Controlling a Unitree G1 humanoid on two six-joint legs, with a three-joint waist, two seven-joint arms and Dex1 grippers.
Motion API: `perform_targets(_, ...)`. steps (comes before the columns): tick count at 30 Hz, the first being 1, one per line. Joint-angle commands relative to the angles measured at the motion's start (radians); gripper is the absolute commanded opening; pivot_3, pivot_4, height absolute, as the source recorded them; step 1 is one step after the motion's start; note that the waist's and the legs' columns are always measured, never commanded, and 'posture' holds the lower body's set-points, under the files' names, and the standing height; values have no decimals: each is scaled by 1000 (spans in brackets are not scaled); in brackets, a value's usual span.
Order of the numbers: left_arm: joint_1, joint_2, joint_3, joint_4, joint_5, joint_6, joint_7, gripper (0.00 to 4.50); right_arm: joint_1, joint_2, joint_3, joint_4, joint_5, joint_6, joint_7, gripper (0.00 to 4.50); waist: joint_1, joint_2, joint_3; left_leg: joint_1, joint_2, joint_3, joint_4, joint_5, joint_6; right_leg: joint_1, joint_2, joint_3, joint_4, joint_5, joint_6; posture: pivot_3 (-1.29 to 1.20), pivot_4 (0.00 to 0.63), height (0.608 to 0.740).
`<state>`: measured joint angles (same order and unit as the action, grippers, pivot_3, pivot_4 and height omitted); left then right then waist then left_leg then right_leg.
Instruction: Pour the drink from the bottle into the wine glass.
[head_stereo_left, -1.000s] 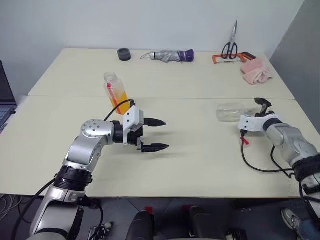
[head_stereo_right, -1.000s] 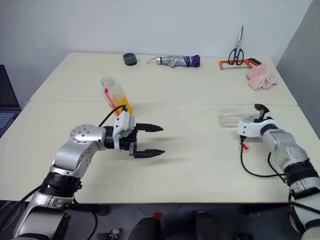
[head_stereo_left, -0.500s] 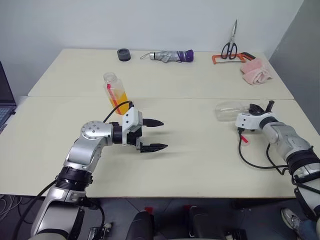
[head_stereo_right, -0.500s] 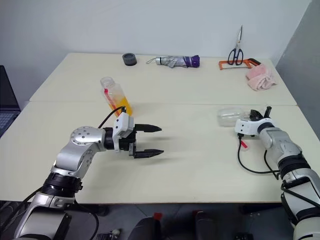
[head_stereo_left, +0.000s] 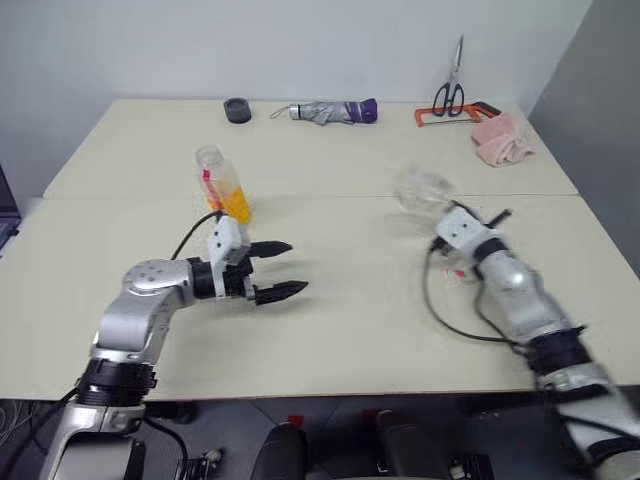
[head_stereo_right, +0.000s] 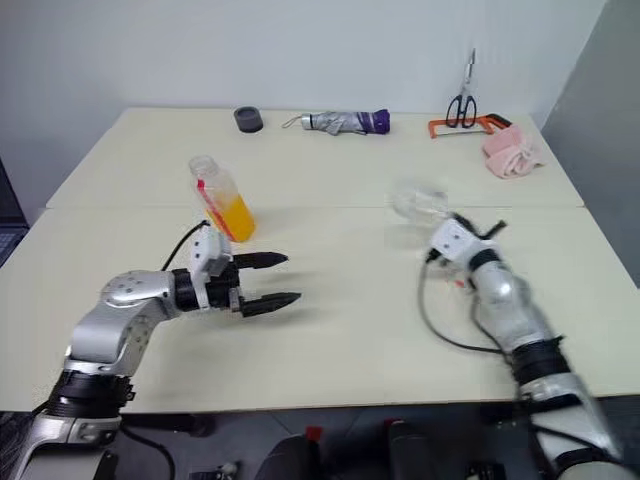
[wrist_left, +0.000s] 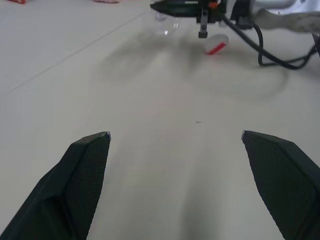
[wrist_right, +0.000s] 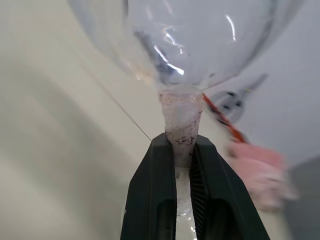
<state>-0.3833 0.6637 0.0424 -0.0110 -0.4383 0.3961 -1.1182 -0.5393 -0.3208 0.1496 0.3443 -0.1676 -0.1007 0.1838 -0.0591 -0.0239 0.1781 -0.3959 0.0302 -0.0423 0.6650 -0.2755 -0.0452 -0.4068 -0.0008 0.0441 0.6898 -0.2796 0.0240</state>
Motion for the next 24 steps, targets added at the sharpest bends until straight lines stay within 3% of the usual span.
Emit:
perform_targets(1, 9, 25, 51, -62, -37, 42, 29, 4500, -23, 82, -47, -23, 153, 10, 86, 88, 8, 0, 0, 0, 0, 0, 0, 0, 0, 0, -1, 0, 1, 0, 0, 0, 150, 740)
perform_targets(10, 26, 65, 94, -129, -66, 106, 74, 4500, -97, 198, -25, 191, 205, -44, 206, 88, 26, 0, 0, -1, -2, 2, 1, 0, 0, 1, -3, -1, -1, 0, 0, 0, 150, 740)
perform_targets(24, -6, 71, 118, -170, -102, 142, 120, 4500, -78, 257, -43, 311, 217, -94, 249, 88, 8, 0, 0, 2, -1, 1, 0, 0, 0, 1, -1, 0, 2, -1, -1, 0, 150, 740)
